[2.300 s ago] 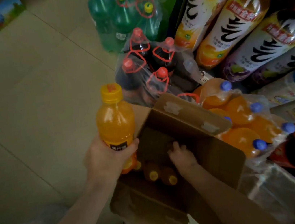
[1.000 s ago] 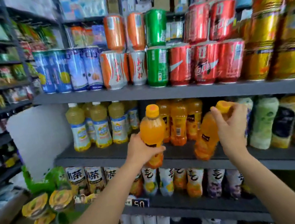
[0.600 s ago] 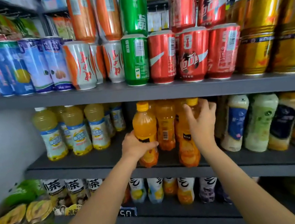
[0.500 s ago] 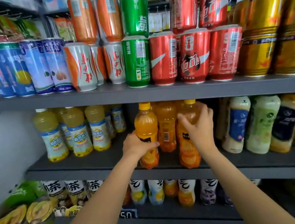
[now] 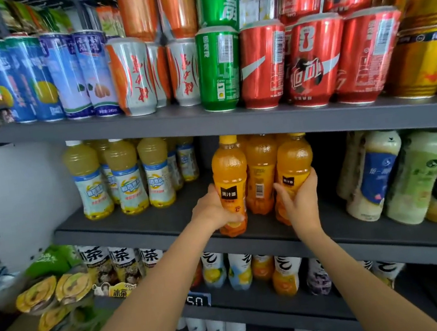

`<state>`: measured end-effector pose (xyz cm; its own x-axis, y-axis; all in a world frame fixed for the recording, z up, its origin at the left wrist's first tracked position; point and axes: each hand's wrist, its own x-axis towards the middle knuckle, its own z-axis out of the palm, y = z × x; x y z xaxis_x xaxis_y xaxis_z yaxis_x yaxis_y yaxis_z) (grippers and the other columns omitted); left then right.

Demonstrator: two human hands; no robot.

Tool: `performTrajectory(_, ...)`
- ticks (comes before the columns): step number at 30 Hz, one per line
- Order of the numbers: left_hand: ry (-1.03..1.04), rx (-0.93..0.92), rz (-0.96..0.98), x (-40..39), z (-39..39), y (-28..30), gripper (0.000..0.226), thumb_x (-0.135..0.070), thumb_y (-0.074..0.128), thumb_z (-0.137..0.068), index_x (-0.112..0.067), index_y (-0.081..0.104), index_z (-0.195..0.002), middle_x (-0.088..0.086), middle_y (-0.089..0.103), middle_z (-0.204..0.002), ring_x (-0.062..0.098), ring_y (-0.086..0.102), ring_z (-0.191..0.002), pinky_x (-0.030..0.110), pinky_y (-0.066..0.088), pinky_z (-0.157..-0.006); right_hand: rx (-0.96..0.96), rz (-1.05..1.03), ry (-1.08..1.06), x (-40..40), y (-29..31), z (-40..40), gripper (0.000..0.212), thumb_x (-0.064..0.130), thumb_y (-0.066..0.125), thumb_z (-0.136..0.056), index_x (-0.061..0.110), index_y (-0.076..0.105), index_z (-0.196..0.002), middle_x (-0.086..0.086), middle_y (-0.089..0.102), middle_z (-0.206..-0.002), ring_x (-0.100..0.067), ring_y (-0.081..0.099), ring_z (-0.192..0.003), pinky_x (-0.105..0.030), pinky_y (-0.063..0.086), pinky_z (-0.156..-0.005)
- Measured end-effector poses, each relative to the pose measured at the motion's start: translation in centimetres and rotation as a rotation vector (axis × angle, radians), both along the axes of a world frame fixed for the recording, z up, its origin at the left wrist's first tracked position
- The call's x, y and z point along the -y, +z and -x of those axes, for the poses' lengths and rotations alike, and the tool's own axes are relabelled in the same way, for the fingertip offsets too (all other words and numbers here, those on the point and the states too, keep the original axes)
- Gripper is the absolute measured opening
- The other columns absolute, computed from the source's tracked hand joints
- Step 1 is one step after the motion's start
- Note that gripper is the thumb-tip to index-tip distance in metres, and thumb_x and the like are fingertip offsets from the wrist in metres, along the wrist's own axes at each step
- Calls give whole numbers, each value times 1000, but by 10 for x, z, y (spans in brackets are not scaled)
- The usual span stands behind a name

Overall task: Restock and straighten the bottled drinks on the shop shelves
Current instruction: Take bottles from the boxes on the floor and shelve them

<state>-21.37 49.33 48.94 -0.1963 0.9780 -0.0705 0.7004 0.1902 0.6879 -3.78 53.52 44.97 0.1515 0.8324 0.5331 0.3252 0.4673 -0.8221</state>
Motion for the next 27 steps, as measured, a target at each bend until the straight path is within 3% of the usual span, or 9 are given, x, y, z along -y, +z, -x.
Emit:
performTrajectory(5, 55, -23, -117, -6, -13, -10, 69, -32, 76, -73, -17, 38, -128, 7, 53, -130, 26, 50, -121, 39, 41, -98, 7, 20, -68, -9, -1, 6, 65, 20, 67, -83, 7, 29, -134, -14, 39, -128, -12, 42, -113, -32, 40, -99)
performTrajectory(10, 153, -93, -248, -11, -26, -37, 66, -35, 69, -80, -14, 33, -132, 11, 50, -125, 28, 50, -117, 37, 42, -91, 102, 43, -236, 3, -8, 11, 77, 20, 72, -79, -5, 27, -137, -25, 28, -136, -34, 35, -125, -38, 34, -104)
performTrajectory(13, 123, -60, -279, -4, -22, -49, 67, -30, 68, -82, -14, 31, -136, 11, 47, -129, 28, 50, -118, 37, 41, -93, 72, -102, -312, 30, -11, 22, 62, 12, 67, -82, -3, 35, -133, -22, 30, -134, -32, 35, -124, -39, 36, -104)
performTrajectory(16, 127, 3, -482, 29, -5, -63, 55, -15, 62, -85, -11, 37, -134, 10, 48, -126, 24, 49, -116, 32, 41, -96, 109, -258, -204, 62, -17, 47, 43, 7, 54, -83, 0, 41, -123, -17, 34, -127, -26, 37, -119, -28, 34, -102)
performTrajectory(19, 200, 39, -547, 90, 36, -94, 39, -9, 56, -88, -10, 45, -125, 5, 52, -114, 16, 52, -104, 16, 37, -82, 257, -311, -49, 94, -36, 84, 38, 10, 50, -83, 4, 43, -120, -20, 37, -123, -24, 37, -115, -21, 31, -99)
performTrajectory(23, 516, 144, -308, 189, 113, -165, 31, -9, 53, -90, -10, 46, -121, -2, 50, -98, 12, 48, -84, 15, 35, -67, 570, -210, 95, 152, -104, 146, 35, 4, 59, -80, 6, 49, -113, -19, 44, -117, -26, 40, -107, -37, 40, -88)
performTrajectory(27, 700, 87, 67, 308, 185, -290, 24, -1, 59, -82, 2, 60, -105, 21, 62, -99, 36, 59, -94, 40, 45, -82, 955, 125, 363, 229, -224, 201, 35, 9, 65, -76, 7, 54, -109, -20, 49, -115, -40, 49, -105, -54, 45, -85)
